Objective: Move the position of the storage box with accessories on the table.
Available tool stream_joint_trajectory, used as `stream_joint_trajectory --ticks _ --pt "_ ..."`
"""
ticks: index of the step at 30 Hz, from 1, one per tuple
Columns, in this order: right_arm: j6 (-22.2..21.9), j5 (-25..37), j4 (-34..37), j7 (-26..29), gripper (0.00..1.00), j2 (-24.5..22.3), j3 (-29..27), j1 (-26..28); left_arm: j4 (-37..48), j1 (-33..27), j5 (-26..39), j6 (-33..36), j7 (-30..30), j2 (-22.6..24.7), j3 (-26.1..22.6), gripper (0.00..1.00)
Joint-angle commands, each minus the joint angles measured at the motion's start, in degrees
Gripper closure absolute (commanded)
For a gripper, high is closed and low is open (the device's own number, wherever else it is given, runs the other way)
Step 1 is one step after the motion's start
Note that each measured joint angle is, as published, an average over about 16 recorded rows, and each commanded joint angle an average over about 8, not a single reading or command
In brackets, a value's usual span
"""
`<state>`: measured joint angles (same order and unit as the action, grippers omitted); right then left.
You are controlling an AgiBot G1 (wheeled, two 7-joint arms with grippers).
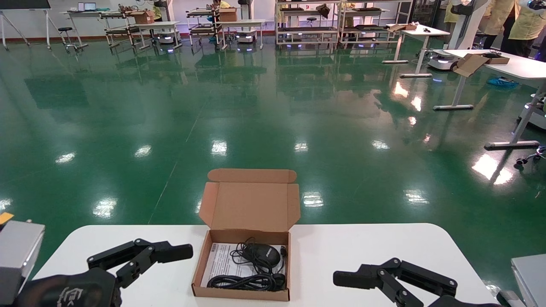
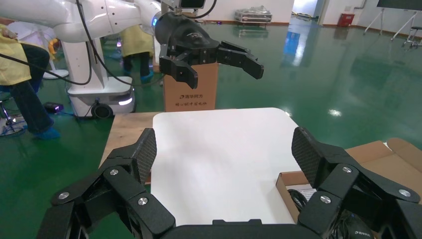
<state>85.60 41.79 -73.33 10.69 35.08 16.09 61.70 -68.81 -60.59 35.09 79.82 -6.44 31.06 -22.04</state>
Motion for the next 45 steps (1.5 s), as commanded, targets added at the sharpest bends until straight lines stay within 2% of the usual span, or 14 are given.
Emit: stream_joint_trajectory --ticks 1,16,20,25,35,40,45 --pt "0.00 0.00 0.00 0.00 0.00 0.00 0.00 0.00 0.00 0.00 0.00 0.00 0.00 0.00 0.00 0.00" --pt "-0.27 1.28 0.12 0.12 0.00 0.40 0.49 1.10 0.00 0.00 0.00 0.00 0.00 0.00 0.00 0.00" --pt "-0.93 4.97 1.22 2.02 0.00 2.72 2.65 5.44 0.00 0.00 0.00 0.00 0.00 0.00 0.00 0.00" --pt "-2.97 12.02 5.83 6.82 0.00 8.33 7.18 13.30 0.00 0.00 0.00 0.00 0.00 0.00 0.00 0.00" --pt "-12.20 23.75 21.85 12.31 0.00 20.91 13.66 22.94 0.00 0.00 0.00 0.00 0.00 0.00 0.00 0.00" --pt "-19.93 26.27 30.33 13.54 0.00 27.66 14.61 24.03 0.00 0.00 0.00 0.00 0.00 0.00 0.00 0.00" --pt "-25.55 26.39 35.59 13.65 0.00 32.35 14.20 23.44 0.01 0.01 -0.01 -0.01 0.00 0.00 0.00 0.00"
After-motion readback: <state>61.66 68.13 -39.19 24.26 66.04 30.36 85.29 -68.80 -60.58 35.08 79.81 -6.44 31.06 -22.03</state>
